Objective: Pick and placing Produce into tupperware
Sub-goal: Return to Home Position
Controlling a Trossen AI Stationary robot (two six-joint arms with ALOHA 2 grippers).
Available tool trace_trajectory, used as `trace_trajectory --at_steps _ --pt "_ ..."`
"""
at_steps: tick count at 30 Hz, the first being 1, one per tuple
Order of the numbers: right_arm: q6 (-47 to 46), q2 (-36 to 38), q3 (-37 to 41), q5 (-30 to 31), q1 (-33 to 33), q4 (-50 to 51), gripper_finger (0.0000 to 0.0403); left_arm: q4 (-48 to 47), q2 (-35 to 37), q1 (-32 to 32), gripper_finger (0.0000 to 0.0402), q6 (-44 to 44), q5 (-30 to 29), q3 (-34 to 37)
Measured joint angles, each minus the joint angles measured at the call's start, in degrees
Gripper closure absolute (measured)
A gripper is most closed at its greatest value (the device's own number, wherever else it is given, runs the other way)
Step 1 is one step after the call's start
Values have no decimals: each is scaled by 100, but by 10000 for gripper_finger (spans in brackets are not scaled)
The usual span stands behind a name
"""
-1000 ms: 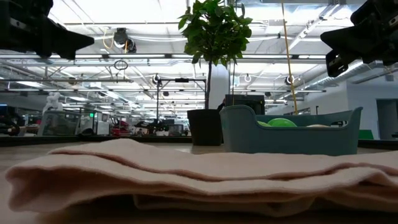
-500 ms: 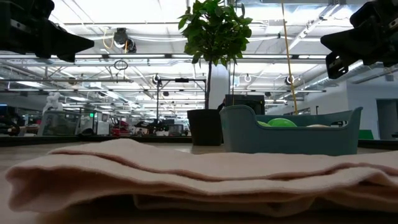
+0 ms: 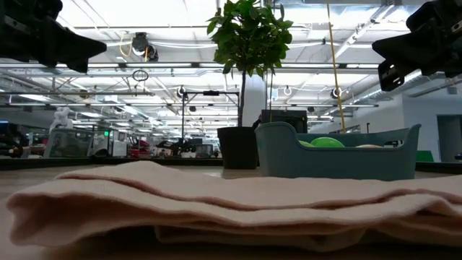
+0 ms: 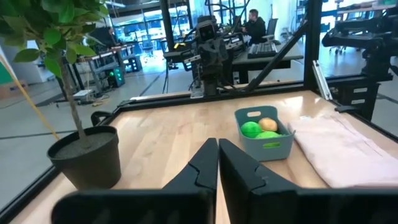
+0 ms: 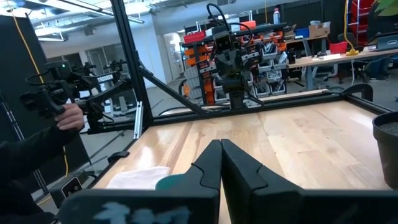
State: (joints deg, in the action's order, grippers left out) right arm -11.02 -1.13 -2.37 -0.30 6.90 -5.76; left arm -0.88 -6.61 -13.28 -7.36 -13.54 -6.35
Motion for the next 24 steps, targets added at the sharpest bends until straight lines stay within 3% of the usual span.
trace_trajectory --at_steps 24 --pt "-24 -2 0 0 0 2 403 -16 -2 0 380 40 0 -2"
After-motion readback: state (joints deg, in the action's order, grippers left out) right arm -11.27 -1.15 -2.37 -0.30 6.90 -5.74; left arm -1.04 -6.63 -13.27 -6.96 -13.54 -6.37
